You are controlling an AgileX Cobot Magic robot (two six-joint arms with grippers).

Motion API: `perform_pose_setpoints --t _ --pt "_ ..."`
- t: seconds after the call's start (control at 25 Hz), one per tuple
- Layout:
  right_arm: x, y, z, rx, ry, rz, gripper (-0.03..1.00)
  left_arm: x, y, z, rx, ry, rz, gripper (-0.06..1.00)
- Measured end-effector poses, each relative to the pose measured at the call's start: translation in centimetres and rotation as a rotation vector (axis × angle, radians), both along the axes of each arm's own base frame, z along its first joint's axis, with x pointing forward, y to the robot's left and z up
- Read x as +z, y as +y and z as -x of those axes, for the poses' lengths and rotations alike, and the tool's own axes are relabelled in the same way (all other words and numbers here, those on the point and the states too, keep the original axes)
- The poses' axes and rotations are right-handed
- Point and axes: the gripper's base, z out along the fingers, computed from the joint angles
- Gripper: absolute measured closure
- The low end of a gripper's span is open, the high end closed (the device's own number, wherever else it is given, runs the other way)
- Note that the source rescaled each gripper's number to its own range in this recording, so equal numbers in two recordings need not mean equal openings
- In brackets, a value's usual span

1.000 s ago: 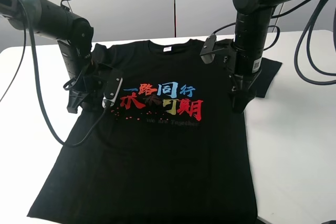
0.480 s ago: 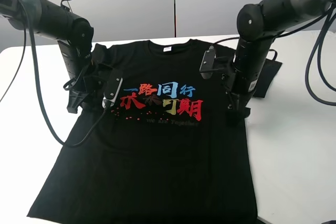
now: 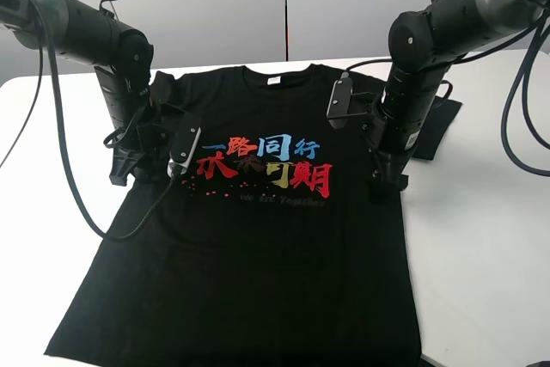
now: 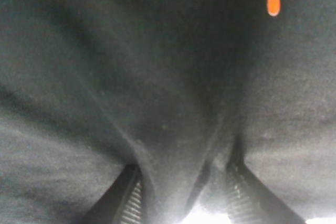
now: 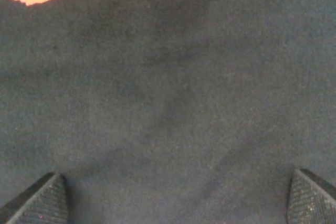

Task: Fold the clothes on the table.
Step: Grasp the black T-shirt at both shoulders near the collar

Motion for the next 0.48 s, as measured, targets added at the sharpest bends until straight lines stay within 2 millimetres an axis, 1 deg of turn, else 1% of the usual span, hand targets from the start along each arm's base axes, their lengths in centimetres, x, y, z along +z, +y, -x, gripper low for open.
perform_pose_setpoints --t 0.4,0.48 --pt "0.00 0.04 -0.18 0.005 -0.020 -0.005 0.06 0.00 0.00 0.00 0.000 0.000 0.000 0.43" --pt "-0.26 0.03 -0.16 0.007 -0.013 -0.002 0.06 0.00 0.00 0.00 0.000 0.000 0.000 0.43"
